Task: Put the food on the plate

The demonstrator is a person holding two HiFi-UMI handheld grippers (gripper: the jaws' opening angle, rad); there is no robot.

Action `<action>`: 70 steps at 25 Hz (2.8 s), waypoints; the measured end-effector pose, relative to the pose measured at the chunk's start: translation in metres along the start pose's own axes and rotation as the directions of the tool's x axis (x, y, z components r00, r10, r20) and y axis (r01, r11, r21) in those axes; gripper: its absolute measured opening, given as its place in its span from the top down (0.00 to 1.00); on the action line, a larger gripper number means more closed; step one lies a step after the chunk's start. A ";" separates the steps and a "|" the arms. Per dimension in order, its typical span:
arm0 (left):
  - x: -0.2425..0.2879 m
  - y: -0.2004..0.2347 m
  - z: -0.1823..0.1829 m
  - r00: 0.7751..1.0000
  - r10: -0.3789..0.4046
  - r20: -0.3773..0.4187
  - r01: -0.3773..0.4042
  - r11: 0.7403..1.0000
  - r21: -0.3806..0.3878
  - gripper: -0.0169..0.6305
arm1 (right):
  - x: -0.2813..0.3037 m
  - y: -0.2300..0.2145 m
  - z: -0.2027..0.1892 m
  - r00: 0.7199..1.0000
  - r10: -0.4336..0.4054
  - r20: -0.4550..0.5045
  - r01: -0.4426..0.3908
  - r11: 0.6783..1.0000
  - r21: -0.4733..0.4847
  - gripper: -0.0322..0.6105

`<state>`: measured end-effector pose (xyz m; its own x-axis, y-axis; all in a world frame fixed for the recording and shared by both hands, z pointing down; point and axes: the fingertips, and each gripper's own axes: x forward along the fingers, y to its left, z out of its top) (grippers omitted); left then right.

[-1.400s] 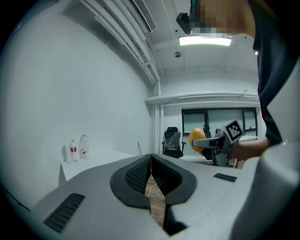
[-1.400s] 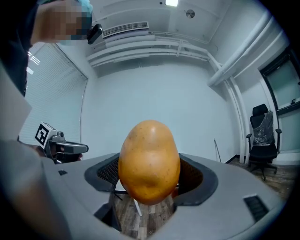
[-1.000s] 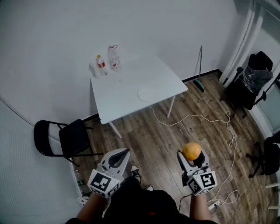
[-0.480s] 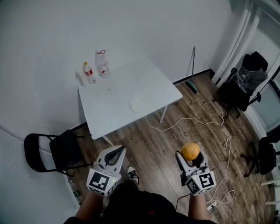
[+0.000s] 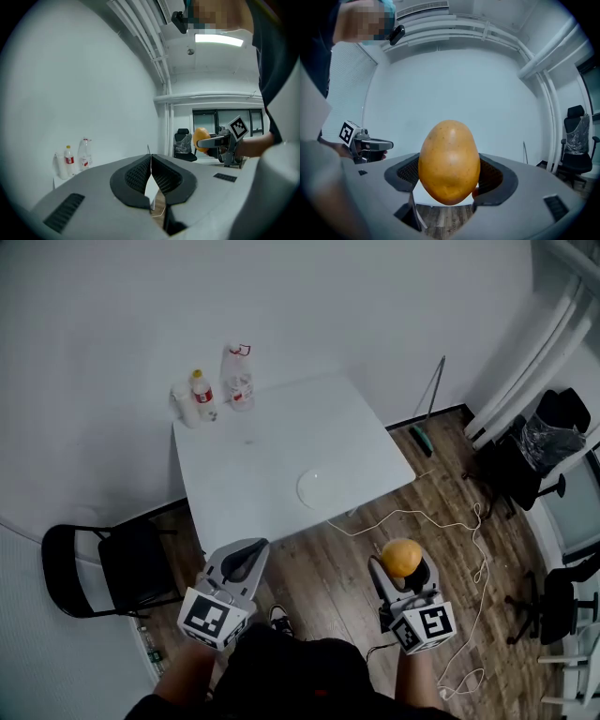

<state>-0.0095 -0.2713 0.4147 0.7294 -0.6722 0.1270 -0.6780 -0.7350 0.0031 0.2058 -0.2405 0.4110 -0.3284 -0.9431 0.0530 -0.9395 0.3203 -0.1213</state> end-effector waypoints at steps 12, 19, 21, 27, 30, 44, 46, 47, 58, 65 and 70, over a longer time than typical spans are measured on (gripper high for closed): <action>0.033 0.082 -0.012 0.990 0.132 -0.041 -0.134 0.990 -0.034 0.94 | 0.125 -0.021 -0.032 0.983 0.104 -0.154 -0.114 0.992 -0.056 0.39; 0.063 0.104 -0.032 0.965 0.251 -0.076 -0.258 0.961 -0.105 0.94 | 0.205 -0.063 -0.091 0.930 0.197 -0.311 -0.223 0.974 -0.048 0.39; 0.071 0.102 -0.036 0.956 0.280 -0.084 -0.290 0.945 -0.154 0.94 | 0.224 -0.070 -0.116 0.904 0.228 -0.361 -0.257 0.966 -0.036 0.39; 0.075 0.101 -0.068 0.923 0.348 -0.164 -0.377 0.901 -0.213 0.94 | 0.284 -0.080 -0.223 0.796 0.270 -0.542 -0.318 0.948 0.005 0.39; 0.067 0.101 -0.079 0.908 0.379 -0.181 -0.414 0.879 -0.236 0.94 | 0.302 -0.085 -0.262 0.763 0.250 -0.596 -0.319 0.948 -0.010 0.39; 0.042 0.106 -0.111 0.857 0.443 -0.262 -0.505 0.821 -0.267 0.94 | 0.328 -0.085 -0.331 0.619 0.113 -0.777 -0.365 0.918 -0.158 0.39; 0.043 0.105 -0.110 0.858 0.444 -0.259 -0.505 0.820 -0.268 0.94 | 0.329 -0.083 -0.329 0.615 0.112 -0.780 -0.382 0.909 -0.170 0.39; 0.042 0.104 -0.110 0.858 0.444 -0.259 -0.505 0.821 -0.266 0.94 | 0.329 -0.082 -0.327 0.614 0.115 -0.781 -0.391 0.904 -0.174 0.39; 0.033 0.101 -0.071 0.879 0.437 -0.189 -0.472 0.854 -0.220 0.94 | 0.298 -0.066 -0.214 0.764 0.181 -0.620 -0.457 0.829 -0.321 0.38; 0.049 0.089 -0.026 0.935 0.348 -0.074 -0.356 0.917 -0.179 0.94 | 0.223 -0.034 -0.086 0.889 0.298 -0.348 -0.415 0.846 -0.335 0.50; 0.068 0.069 -0.001 0.968 0.252 -0.009 -0.250 0.956 -0.155 0.94 | 0.175 -0.009 -0.016 0.937 0.316 -0.151 -0.350 0.868 -0.353 0.75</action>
<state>-0.0074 -0.3676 0.4246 0.5342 -0.8349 0.1323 -0.8446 -0.5207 0.1247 0.1554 -0.4071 0.4376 -0.6191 -0.7686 0.1611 -0.7348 0.6394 0.2263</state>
